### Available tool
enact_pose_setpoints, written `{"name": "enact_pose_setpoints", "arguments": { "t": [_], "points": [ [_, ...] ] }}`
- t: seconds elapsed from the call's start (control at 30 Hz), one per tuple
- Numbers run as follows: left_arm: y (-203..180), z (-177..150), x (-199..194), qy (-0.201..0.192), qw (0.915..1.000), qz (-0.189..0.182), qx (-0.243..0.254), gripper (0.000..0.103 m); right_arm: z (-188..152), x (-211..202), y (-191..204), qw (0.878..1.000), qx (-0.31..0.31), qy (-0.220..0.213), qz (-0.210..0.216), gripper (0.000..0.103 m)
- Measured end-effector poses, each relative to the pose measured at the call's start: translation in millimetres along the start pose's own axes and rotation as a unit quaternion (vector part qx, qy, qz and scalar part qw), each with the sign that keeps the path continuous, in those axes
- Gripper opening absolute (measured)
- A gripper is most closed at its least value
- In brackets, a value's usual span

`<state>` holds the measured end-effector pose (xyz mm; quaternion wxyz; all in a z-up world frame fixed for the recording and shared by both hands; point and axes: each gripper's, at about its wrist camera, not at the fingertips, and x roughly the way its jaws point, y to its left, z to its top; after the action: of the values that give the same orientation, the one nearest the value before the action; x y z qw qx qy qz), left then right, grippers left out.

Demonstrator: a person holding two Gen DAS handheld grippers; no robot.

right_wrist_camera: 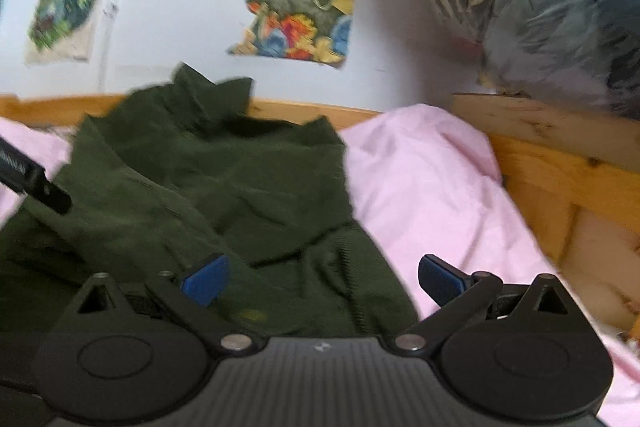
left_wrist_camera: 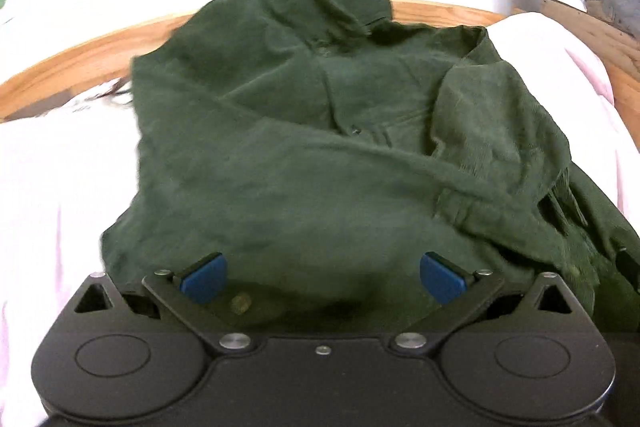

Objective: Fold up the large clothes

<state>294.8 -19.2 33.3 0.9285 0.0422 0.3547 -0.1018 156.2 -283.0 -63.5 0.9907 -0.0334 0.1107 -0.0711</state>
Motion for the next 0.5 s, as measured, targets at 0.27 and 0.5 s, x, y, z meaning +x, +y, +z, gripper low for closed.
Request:
{"name": "enact_pose_setpoints", "arguments": {
  "t": [0.27,0.5],
  "points": [
    [58,-10,-18,-0.028,0.9993,0.007,-0.026,0.102,37,2,14,0.997,0.023,-0.019,0.076,0.103],
    [90,-12,-10,-0.009,0.9987,0.003,-0.051,0.102,104,65,18,0.982,0.058,0.009,0.178,0.103]
  ]
}}
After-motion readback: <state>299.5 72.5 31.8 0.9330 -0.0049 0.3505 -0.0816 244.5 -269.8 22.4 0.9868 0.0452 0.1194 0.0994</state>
